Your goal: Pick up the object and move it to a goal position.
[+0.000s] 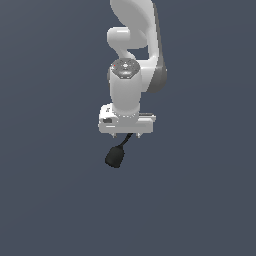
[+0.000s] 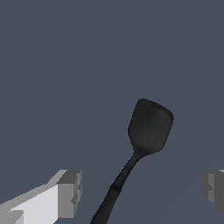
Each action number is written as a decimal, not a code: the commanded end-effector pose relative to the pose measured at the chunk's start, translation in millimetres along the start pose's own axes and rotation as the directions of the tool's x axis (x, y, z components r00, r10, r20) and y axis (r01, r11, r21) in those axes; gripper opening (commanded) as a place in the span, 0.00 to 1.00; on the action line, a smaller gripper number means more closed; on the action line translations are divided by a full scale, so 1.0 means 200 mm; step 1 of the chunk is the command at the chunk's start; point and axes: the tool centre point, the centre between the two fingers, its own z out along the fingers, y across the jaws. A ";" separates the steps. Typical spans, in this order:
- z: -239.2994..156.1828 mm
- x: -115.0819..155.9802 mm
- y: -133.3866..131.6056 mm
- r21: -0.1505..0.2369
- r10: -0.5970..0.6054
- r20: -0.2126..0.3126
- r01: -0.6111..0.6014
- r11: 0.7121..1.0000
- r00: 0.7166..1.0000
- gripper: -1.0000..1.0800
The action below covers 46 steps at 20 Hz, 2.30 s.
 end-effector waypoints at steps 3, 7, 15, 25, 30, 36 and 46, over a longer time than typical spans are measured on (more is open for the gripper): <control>0.00 0.00 0.00 0.000 -0.002 0.002 0.002 1.000 1.000 0.96; 0.01 -0.03 0.00 0.002 -0.016 0.018 0.016 1.000 1.000 0.96; 0.01 -0.04 0.00 0.003 -0.017 0.022 0.017 1.000 1.000 0.96; 0.19 -0.14 0.01 0.008 0.123 0.015 -0.124 0.992 0.992 0.96; 0.34 -0.24 0.03 0.009 0.247 0.009 -0.247 0.969 0.969 0.96; 0.46 -0.34 0.05 0.007 0.355 0.003 -0.355 0.935 0.935 0.96; 0.51 -0.39 0.07 0.006 0.401 0.000 -0.401 0.916 0.916 0.96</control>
